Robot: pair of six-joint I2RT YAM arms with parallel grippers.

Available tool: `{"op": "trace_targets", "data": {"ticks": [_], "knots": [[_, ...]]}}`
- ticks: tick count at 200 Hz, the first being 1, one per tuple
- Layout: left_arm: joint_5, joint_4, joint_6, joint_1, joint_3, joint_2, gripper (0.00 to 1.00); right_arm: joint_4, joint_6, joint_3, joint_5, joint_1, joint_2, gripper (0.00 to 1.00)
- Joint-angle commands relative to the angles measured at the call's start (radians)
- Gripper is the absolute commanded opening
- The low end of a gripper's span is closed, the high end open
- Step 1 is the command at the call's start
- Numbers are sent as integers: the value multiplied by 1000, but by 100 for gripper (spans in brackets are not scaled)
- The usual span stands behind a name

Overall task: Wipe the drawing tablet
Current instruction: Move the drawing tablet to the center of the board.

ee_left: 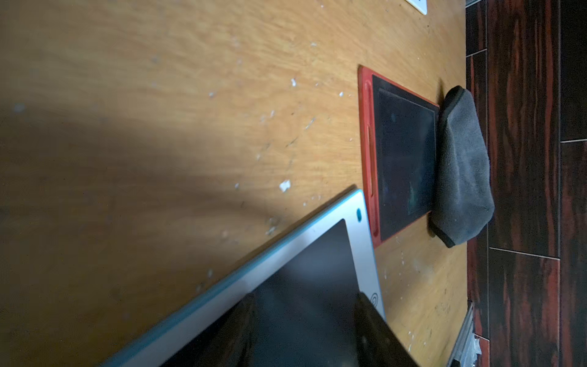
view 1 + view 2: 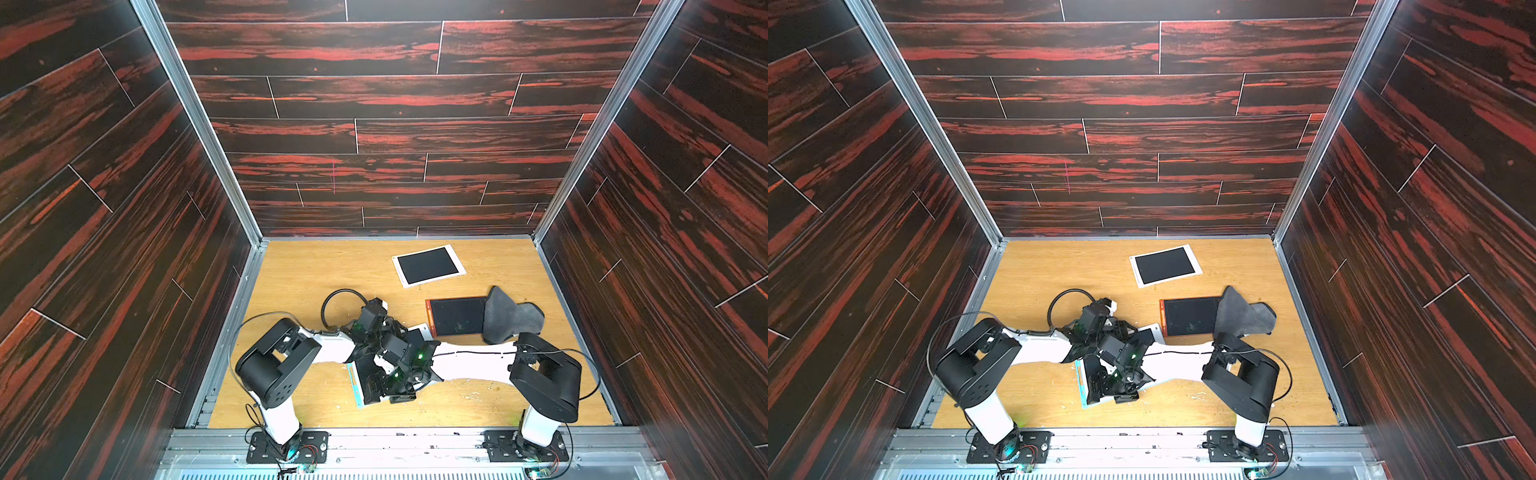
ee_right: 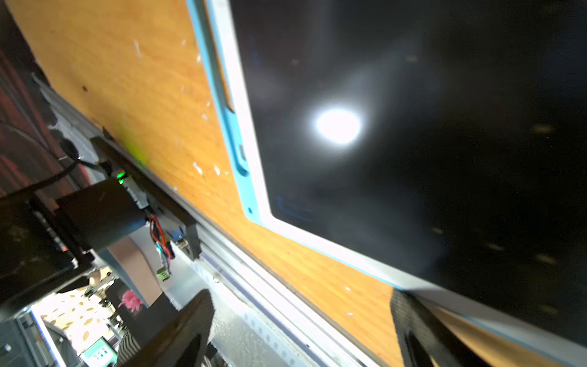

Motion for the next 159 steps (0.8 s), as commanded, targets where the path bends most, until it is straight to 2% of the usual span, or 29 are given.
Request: {"op": "trace_targets", "data": {"ticks": [1, 32, 47, 62, 77, 93, 104, 130, 159], "knots": [[11, -231, 61, -7, 22, 13, 52, -4, -133, 42, 148, -13, -41, 90], [-35, -457, 174, 66, 110, -113, 55, -211, -191, 113, 216, -25, -207, 92], [-43, -540, 215, 119, 143, -169, 55, -324, -209, 154, 256, -84, -287, 93], [-36, -603, 244, 171, 170, -216, 55, -413, -222, 179, 263, -208, -351, 93], [-7, -642, 276, 206, 182, -254, 55, -465, -239, 193, 238, -392, -387, 93], [17, -690, 311, 219, 187, -273, 55, -483, -262, 208, 150, -593, -369, 93], [26, -725, 330, 222, 183, -282, 55, -516, -285, 241, 141, -673, -321, 93], [46, -725, 326, 236, 119, -330, 55, -567, -329, 286, 222, -701, -211, 92], [40, -718, 323, 255, 84, -380, 55, -575, -329, 217, 333, -703, -163, 92]]}}
